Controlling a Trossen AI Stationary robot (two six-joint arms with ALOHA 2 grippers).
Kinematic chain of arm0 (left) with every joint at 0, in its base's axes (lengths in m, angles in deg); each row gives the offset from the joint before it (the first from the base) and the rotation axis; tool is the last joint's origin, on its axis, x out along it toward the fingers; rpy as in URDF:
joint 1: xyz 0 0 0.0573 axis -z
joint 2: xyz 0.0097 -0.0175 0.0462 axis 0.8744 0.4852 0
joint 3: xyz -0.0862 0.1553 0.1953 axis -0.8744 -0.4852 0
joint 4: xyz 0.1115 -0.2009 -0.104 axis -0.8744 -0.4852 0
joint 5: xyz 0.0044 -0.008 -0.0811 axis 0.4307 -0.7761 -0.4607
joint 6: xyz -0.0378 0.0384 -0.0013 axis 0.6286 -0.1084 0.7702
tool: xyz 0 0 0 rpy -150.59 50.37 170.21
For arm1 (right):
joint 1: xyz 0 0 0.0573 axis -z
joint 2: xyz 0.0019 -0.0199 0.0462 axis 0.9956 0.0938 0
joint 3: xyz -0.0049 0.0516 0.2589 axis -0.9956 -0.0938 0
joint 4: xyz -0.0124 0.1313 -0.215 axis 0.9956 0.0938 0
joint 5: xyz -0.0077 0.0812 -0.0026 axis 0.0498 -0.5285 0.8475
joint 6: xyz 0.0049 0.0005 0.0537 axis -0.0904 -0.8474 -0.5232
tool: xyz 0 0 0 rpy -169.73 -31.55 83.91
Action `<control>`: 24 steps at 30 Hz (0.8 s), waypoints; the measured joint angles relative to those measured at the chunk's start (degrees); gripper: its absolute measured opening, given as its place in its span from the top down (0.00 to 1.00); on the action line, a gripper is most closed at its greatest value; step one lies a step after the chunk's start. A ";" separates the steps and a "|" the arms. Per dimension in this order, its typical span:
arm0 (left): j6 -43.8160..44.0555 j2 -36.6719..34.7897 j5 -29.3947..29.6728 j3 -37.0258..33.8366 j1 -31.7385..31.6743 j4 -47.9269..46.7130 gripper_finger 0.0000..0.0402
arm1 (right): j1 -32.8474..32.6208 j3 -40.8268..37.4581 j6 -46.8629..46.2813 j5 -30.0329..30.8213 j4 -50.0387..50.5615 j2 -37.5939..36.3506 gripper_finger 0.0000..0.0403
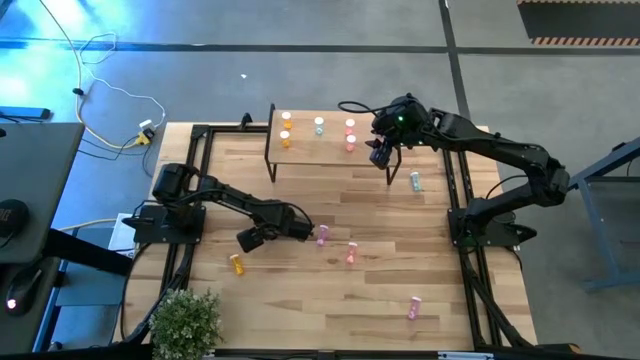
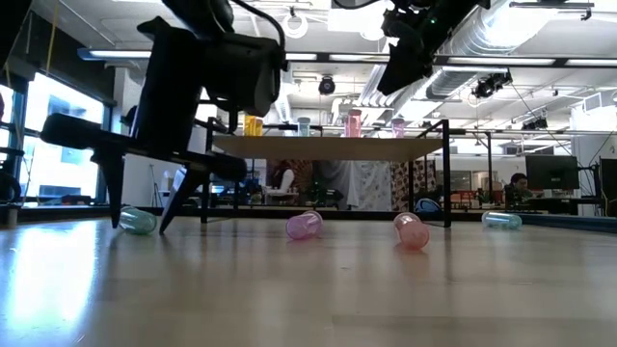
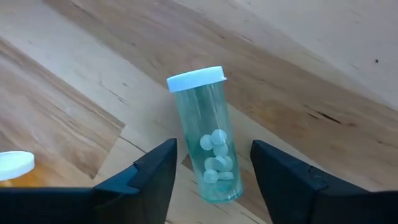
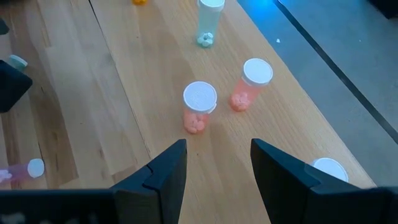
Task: Pick and place medicine bottles onto shelf by color
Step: Put the left green pill bottle on the shelf aligned with the green pill bottle
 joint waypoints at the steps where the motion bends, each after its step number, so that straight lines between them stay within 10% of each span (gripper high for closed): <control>1: -0.49 0.00 0.15 0.00 -0.01 0.00 0.53 | 0.02 0.00 0.00 0.00 0.00 0.00 0.58; 24: -12.87 -0.14 -0.47 -0.15 0.56 -0.31 0.76 | 0.02 0.00 0.01 0.02 -0.02 0.00 0.58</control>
